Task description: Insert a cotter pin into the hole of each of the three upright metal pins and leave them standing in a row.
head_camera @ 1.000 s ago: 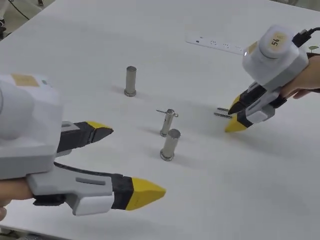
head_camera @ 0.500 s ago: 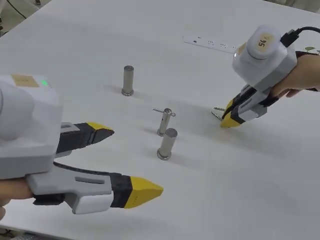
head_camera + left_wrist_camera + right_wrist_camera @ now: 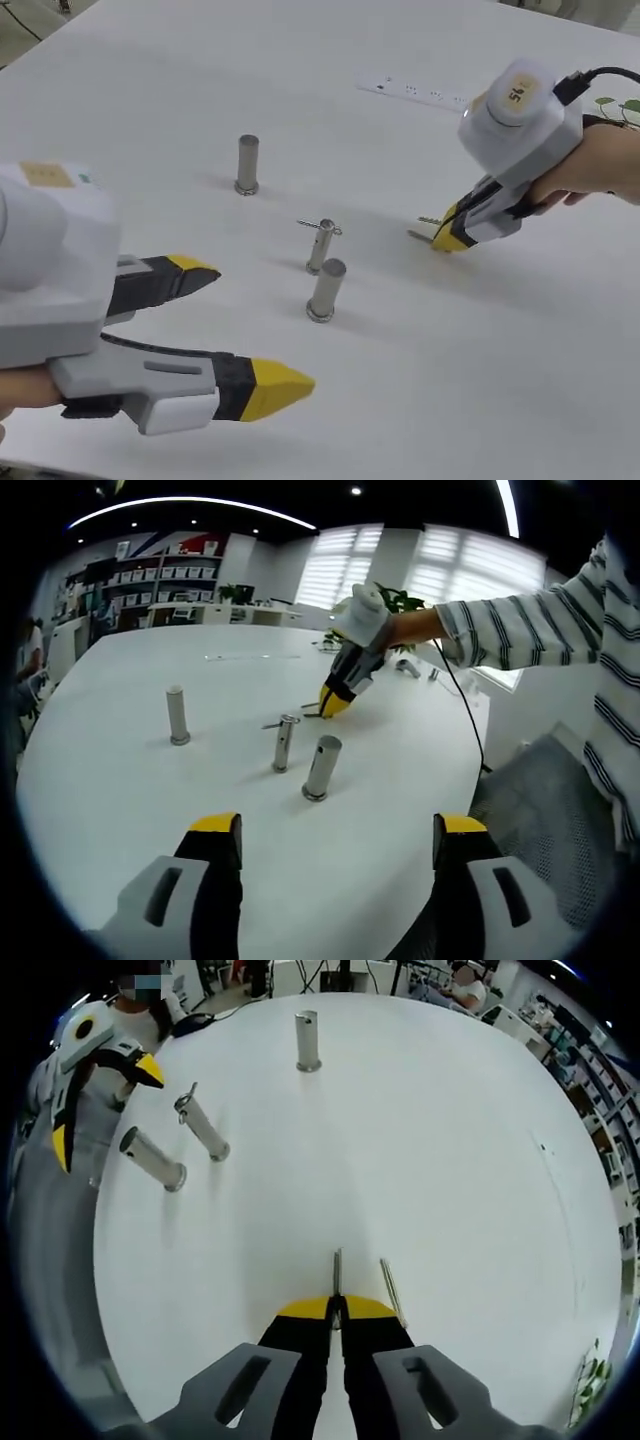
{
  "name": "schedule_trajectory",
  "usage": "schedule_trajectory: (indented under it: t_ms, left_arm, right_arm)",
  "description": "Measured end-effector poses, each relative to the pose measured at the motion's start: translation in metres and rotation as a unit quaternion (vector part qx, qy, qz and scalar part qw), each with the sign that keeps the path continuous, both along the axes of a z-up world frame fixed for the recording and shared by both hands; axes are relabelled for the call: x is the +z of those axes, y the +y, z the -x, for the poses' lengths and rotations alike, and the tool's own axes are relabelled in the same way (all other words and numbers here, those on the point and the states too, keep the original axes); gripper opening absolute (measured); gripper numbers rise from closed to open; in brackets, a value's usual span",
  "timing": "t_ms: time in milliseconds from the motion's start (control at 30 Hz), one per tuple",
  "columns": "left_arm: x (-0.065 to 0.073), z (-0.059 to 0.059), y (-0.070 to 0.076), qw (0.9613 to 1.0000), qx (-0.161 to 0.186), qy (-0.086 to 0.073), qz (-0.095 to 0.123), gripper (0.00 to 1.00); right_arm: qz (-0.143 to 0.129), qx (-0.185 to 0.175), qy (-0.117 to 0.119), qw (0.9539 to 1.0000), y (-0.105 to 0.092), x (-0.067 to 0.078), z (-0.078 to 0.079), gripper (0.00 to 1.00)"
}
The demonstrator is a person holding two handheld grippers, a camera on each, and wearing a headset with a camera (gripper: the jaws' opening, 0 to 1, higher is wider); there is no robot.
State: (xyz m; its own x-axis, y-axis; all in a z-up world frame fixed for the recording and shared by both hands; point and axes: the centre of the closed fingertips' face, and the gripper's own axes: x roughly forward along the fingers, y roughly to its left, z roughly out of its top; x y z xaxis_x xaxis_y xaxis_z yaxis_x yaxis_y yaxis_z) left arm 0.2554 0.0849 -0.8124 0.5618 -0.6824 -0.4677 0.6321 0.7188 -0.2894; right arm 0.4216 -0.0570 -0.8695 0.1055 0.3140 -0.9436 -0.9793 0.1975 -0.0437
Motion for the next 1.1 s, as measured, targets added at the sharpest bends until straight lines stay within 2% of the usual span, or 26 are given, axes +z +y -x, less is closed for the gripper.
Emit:
schedule_trajectory:
  t_ms: [33, 267, 567, 1000, 1100]
  left_arm:
    - [0.000, -0.001, 0.000, 1.0000, 0.001, 0.000, 0.000, 0.77]
    - [0.005, -0.004, -0.004, 1.0000, 0.001, -0.001, 0.004, 0.76]
    - [0.010, -0.003, -0.007, 1.0000, 0.000, -0.006, 0.004, 0.75]
    - [0.018, -0.002, -0.004, 0.9999, -0.005, -0.013, -0.007, 0.74]
    - [0.019, -0.003, -0.004, 0.9999, -0.002, -0.014, -0.008, 0.69]
  right_arm:
    - [-0.005, -0.014, 0.000, 0.9999, 0.000, 0.000, 0.000, 0.04]
    - [0.010, 0.007, -0.029, 0.9995, 0.000, 0.000, 0.002, 0.03]
    - [0.017, 0.000, -0.029, 0.9994, 0.000, 0.002, 0.003, 0.03]
    - [0.000, 0.001, -0.058, 0.9983, -0.011, 0.028, 0.009, 0.03]
    - [-0.003, 0.004, -0.061, 0.9981, -0.015, 0.034, 0.013, 0.03]
